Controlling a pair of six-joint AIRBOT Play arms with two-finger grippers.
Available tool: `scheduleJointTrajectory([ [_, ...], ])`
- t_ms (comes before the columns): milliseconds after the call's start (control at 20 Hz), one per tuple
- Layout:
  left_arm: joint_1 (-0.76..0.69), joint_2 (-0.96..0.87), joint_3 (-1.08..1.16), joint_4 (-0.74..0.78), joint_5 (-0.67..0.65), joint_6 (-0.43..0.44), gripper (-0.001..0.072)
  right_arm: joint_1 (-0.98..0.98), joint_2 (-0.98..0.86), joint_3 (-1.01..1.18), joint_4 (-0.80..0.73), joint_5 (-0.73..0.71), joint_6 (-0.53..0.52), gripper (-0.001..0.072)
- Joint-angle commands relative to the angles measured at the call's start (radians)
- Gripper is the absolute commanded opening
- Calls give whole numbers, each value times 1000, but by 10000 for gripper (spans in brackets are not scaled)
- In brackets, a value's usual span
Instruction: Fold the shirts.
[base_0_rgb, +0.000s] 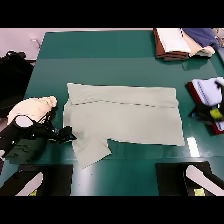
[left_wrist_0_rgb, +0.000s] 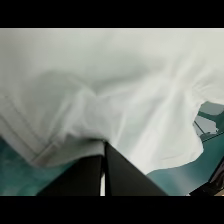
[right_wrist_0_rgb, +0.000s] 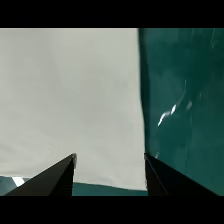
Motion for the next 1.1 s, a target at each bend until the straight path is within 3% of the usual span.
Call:
scheduleJointTrajectory([
  [0, 0, 1, 39, 8, -9, 13, 23, -155, -5, -221, -45, 5, -10, 497],
  [250, 0, 1, 72, -2, -11, 10, 23, -138, -111, -334, 72, -85, -40, 441],
  [350, 0, 1, 72, 1, -19, 10, 23, -68, -127, -330, 66, -105, -40, 353],
  [400, 0, 1, 72, 1, -33, 10, 22, -38, -126, -323, 64, -108, -40, 343],
  [450, 0, 1, 73, 6, -53, 11, 22, -8, -117, -312, 56, -104, -40, 211],
  [550, 0, 46, 76, 51, -94, 1, 20, 42, -71, -277, -3, -80, -41, 28],
  [700, 0, 207, 76, 203, -211, -91, 20, 87, 32, -212, -120, -7, -41, 17],
  [900, 0, 384, 76, 232, -454, -150, 20, 94, 198, -162, -205, 122, -41, 16],
  [1050, 0, 391, 111, 230, -433, -162, 20, 99, 278, -162, -186, 83, -26, 16],
])
